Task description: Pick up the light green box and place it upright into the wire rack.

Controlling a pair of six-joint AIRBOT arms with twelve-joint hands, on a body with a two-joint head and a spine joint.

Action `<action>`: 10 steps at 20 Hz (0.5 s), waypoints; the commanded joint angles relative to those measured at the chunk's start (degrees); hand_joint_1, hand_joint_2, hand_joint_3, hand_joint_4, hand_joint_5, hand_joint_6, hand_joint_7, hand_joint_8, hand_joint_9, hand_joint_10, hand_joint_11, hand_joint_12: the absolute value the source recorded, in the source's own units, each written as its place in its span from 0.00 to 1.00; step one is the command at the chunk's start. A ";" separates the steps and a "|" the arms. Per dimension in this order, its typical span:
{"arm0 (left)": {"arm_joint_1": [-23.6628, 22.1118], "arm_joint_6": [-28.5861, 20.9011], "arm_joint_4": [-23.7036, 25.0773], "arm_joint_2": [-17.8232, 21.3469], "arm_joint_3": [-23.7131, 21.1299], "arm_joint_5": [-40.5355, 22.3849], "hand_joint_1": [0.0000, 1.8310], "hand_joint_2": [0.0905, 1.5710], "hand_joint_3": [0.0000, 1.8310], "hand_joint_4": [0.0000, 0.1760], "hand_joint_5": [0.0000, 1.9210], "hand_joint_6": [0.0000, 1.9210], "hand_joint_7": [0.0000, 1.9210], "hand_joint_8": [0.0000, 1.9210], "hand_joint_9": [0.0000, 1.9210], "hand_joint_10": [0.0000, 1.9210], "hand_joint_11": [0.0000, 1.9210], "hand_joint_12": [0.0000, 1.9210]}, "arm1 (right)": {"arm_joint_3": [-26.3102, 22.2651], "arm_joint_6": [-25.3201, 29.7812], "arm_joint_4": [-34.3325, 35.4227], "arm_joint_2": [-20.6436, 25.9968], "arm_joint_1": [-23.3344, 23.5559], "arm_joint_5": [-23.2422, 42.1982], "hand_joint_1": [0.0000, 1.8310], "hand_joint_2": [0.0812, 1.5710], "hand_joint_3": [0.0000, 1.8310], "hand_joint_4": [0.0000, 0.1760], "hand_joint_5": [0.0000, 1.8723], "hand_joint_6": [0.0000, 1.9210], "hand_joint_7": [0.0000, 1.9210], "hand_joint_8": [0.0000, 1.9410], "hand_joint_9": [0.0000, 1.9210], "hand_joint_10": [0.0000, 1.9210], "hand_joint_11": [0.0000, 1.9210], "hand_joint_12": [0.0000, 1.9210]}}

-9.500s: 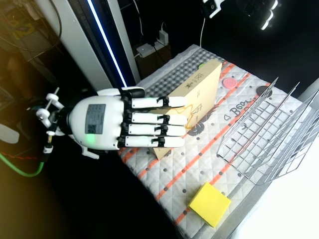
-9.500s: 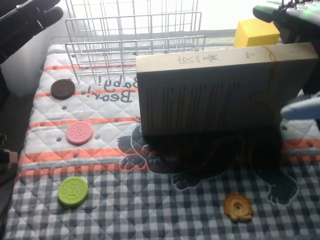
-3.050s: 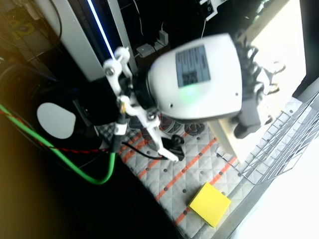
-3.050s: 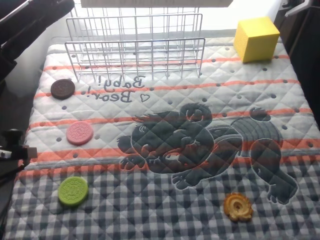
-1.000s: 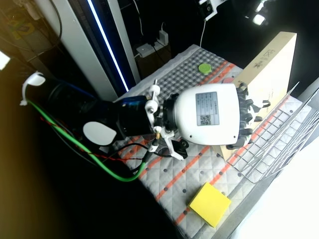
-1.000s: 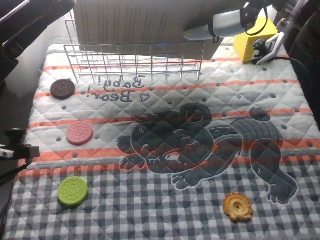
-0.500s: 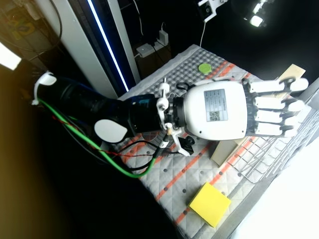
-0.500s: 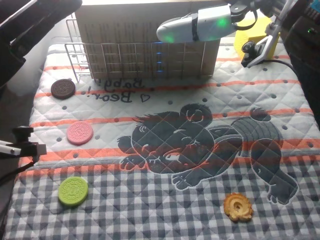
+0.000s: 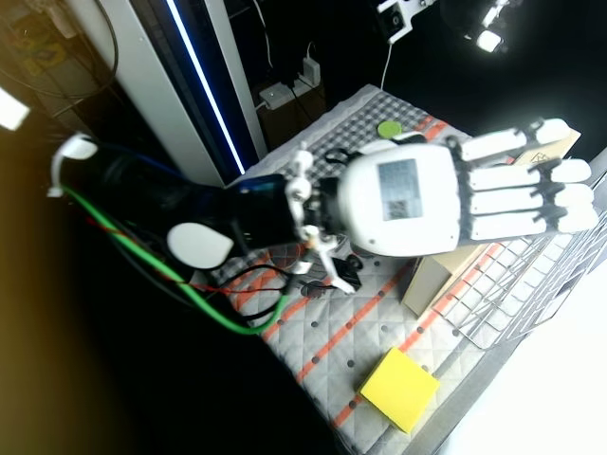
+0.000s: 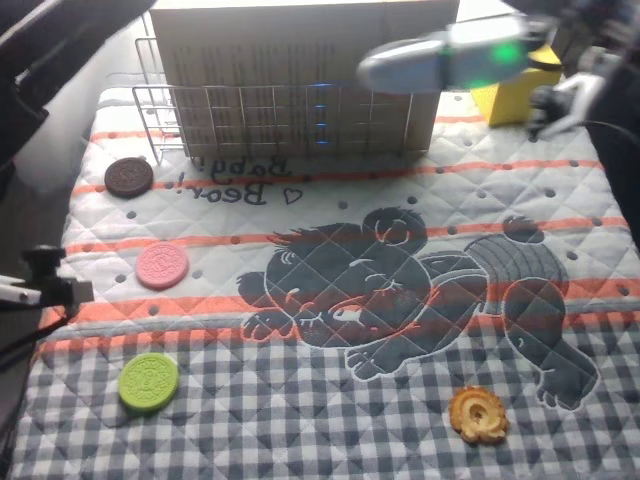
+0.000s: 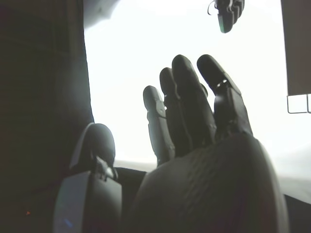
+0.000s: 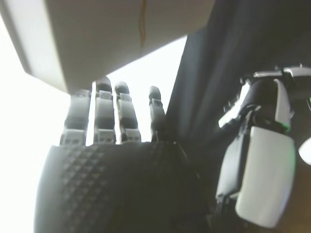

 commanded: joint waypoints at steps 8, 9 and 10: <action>3.72 -0.38 -1.73 1.54 -1.48 -19.84 0.28 0.71 0.00 0.24 0.28 0.00 0.25 0.00 0.24 0.00 0.00 0.56 | -17.48 0.18 10.02 15.55 -14.06 26.37 0.18 0.58 0.00 0.75 0.00 0.00 0.00 0.00 0.00 0.00 0.00 0.00; 4.61 -0.38 -1.91 1.52 -1.48 -21.45 0.26 0.72 0.00 0.24 0.27 0.00 0.25 0.00 0.23 0.00 0.00 0.53 | -18.74 0.18 11.66 16.30 -17.00 28.92 0.21 0.57 0.00 0.72 0.00 0.00 0.00 0.00 0.00 0.00 0.00 0.00; 5.54 -0.38 -2.08 1.45 -1.49 -23.21 0.26 0.72 0.00 0.24 0.27 0.00 0.25 0.00 0.23 0.00 0.00 0.53 | -20.51 0.18 14.11 17.12 -20.55 32.34 0.21 0.57 0.00 0.72 0.00 0.00 0.00 0.00 0.00 0.00 0.00 0.00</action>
